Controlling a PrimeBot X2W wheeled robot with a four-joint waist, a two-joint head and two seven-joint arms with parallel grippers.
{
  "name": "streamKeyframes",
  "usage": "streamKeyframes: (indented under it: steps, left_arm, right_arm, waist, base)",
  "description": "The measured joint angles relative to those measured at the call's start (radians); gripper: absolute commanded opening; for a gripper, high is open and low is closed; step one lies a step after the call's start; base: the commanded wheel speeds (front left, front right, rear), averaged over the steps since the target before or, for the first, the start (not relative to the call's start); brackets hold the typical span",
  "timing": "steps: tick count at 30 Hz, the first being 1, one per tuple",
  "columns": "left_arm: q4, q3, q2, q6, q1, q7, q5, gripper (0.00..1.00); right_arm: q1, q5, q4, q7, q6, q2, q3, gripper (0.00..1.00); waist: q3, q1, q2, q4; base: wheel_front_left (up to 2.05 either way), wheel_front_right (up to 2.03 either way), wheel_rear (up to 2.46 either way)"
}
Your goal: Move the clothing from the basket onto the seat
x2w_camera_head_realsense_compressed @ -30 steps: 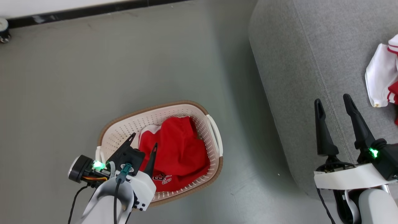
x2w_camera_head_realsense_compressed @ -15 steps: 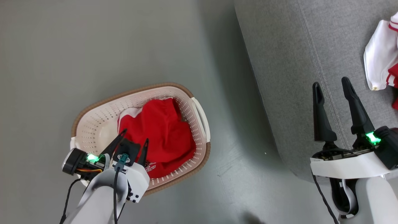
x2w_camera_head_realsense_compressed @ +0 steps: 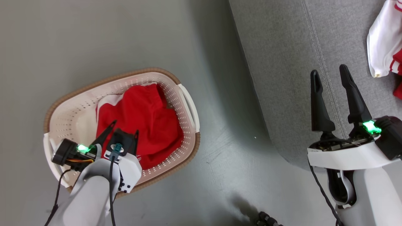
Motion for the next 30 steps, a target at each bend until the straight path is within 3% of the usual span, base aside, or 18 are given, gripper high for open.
streamKeyframes:
  steps: [19, 30]
  left_arm:
    - [0.100, 0.022, 0.037, 0.016, -0.071, 0.027, 0.008, 1.00]
    - [0.149, 0.046, 0.072, 0.049, -0.104, 0.068, 0.008, 1.00]
  right_arm:
    - [-0.090, 0.056, 0.057, -0.022, 0.000, 0.001, 0.049, 1.00]
    - [-0.136, 0.090, 0.091, -0.029, 0.000, 0.002, 0.075, 1.00]
  waist:
    - [0.109, 0.0000, 0.0000, -0.067]
    - [0.156, 0.0000, 0.0000, -0.102]
  base:
    - [0.00, 0.00, 0.00]
    - [0.00, 0.00, 0.00]
